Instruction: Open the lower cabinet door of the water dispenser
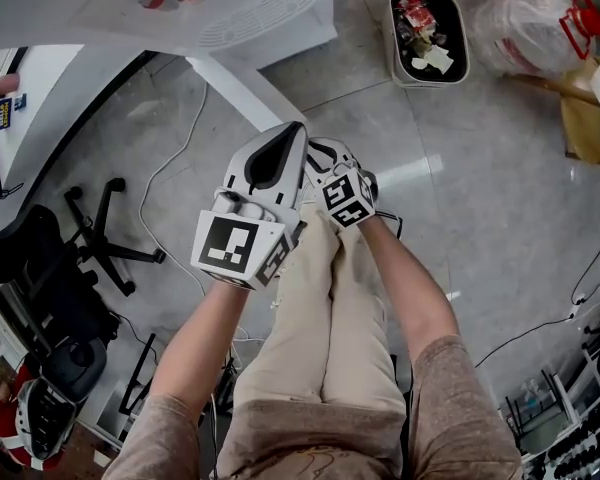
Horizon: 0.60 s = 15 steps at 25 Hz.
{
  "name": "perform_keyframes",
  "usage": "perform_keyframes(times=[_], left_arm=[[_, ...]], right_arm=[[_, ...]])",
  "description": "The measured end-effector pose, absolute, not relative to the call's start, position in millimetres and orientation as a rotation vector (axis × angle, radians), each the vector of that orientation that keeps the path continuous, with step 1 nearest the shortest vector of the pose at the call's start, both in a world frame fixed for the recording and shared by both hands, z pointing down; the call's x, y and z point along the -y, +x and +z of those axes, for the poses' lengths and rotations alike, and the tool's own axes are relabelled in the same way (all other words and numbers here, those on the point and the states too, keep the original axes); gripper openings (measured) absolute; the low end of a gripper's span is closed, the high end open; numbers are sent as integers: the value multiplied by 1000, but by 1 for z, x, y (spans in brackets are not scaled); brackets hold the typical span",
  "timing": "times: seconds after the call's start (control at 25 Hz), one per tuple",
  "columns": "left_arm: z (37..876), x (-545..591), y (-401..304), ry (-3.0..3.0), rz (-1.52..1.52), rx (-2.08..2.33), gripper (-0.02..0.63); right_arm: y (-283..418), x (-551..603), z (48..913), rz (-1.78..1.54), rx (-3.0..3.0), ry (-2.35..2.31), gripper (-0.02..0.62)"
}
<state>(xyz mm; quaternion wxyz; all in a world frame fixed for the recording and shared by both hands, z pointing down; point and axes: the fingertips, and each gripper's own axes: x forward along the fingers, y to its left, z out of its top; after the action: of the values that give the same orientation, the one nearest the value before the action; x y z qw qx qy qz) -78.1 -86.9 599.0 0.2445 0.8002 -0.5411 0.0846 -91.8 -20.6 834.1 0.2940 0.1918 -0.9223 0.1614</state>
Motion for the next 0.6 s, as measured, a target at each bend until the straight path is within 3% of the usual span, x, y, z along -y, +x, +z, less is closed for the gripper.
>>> perform_keyframes(times=[0.12, 0.6], left_arm=[[599, 81, -83, 2169, 239, 1493, 12], [594, 65, -121, 2126, 248, 1578, 12]], right_arm=[[-103, 5, 836, 450, 2458, 465, 46], [-135, -26, 832, 476, 2477, 330, 6]])
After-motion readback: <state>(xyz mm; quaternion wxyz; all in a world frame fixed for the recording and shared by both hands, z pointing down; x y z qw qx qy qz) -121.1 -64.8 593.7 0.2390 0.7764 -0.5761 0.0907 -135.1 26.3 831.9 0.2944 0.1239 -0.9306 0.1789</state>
